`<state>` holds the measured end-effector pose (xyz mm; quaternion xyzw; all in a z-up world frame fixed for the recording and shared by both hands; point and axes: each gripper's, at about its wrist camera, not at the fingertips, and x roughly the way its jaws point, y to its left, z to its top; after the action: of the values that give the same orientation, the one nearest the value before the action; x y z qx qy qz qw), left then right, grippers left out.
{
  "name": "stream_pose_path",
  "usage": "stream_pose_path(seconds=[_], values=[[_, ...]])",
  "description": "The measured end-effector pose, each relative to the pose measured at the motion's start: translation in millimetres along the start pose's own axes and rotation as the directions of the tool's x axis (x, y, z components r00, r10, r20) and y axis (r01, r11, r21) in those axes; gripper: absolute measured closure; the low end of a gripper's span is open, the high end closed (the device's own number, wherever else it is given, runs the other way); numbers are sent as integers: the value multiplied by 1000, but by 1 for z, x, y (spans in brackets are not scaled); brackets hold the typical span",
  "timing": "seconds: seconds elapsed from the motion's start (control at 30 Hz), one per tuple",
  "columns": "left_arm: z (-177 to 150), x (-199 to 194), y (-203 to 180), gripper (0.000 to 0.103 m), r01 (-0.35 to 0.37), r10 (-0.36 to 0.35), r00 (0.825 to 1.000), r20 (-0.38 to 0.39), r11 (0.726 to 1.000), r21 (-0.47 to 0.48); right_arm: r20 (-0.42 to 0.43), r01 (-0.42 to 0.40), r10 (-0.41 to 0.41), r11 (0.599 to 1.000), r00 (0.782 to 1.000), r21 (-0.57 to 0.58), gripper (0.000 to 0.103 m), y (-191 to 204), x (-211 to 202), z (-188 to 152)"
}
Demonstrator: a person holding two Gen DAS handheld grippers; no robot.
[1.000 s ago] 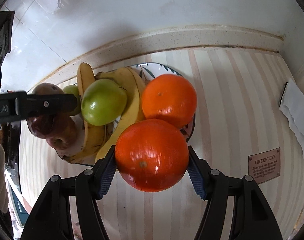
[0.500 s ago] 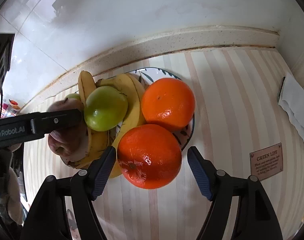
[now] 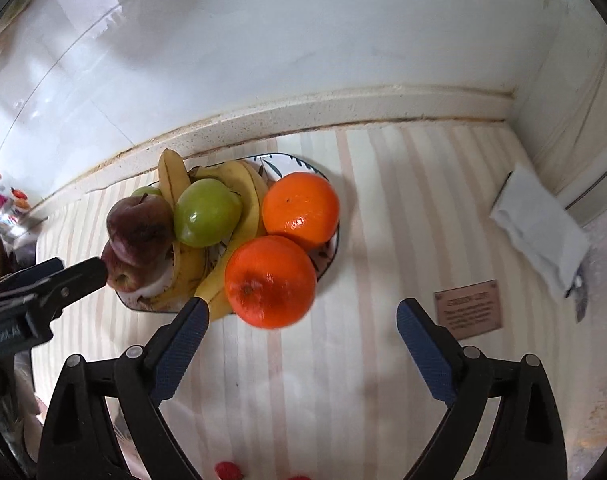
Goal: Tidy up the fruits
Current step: 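Withdraw both grippers and move them toward the cherry tomatoes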
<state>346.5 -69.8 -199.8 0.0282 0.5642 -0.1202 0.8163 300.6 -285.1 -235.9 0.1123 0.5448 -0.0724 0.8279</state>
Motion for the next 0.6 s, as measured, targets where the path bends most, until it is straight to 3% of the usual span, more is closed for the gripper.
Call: stream_pose_path(seconds=[0.27,0.47,0.6], values=[[-43,-56,3,4,-47,51,992,113,998,-43,108,17,-9,997,994,-71,6,6,-58,-24],[-73,-101,-8,4,-124,129,968,215,992,-36,200,37,-14,993,980,-114,6,13,-105,-44],[-88,-114,-13,4,-117,123,969,215,992,-40,222,24,4,992,975,-122,6,15,-125,-58]])
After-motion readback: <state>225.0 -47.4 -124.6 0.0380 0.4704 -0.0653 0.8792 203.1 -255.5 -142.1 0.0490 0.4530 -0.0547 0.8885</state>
